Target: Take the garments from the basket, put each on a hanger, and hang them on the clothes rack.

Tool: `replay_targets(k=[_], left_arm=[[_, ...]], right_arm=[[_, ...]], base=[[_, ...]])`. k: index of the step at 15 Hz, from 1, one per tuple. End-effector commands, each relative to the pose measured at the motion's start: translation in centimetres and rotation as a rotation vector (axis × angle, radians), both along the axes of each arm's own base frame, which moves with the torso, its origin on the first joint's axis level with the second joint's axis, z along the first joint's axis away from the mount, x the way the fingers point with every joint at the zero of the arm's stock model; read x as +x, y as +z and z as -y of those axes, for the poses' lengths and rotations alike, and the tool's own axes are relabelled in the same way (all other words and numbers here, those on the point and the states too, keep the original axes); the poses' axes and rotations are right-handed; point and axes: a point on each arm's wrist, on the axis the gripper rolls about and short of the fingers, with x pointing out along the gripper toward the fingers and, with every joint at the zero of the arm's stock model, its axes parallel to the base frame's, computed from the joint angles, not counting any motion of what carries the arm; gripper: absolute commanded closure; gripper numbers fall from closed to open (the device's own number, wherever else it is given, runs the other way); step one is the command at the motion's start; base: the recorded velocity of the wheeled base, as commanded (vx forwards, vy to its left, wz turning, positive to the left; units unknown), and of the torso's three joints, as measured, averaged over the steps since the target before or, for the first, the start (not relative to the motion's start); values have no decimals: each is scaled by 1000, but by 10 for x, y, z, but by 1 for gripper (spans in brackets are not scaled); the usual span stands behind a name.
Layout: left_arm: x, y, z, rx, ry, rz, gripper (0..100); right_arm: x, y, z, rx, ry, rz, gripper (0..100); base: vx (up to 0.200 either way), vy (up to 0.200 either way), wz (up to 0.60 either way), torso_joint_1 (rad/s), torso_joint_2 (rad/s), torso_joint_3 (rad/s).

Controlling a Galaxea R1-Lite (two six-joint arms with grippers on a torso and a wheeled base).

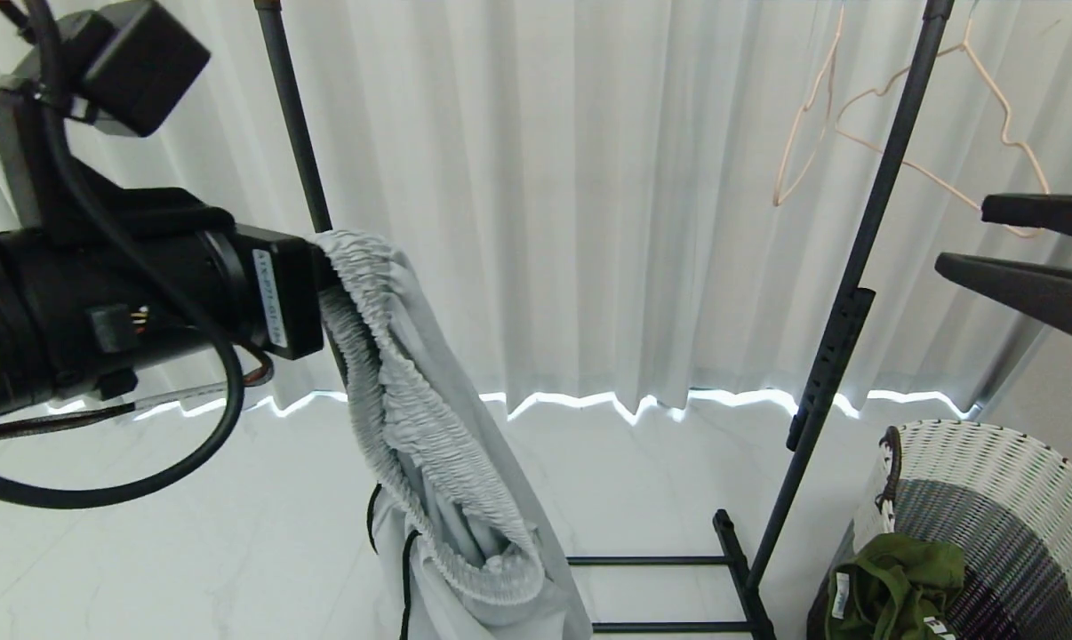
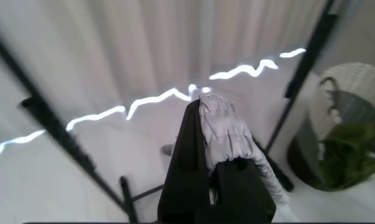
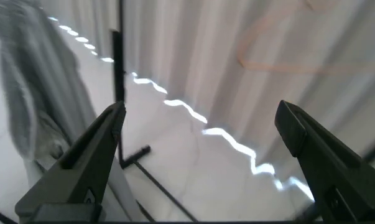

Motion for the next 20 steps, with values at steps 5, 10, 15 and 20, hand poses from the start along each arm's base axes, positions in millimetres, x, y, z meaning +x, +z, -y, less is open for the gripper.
replay_targets(k=[5,10,15,20], left_arm=[[2,3,-62,57,339,56,100],[0,3,-64,57,346,60,100],[1,1,-64,59,348,52,100],[0,-1,-65,63,349,47,100]], right_arm=[[-3,-25,62,-18,-406,-221,0],[2,-28,72,-48,-676,-234,0],[1,-51,78,-167,-916,-286,0],[0,-62,78,-222,-943,-242,0]], base=[[0,0,0,0,0,0],[0,0,0,0,0,0],[0,0,0,0,0,0],[0,0,0,0,0,0]])
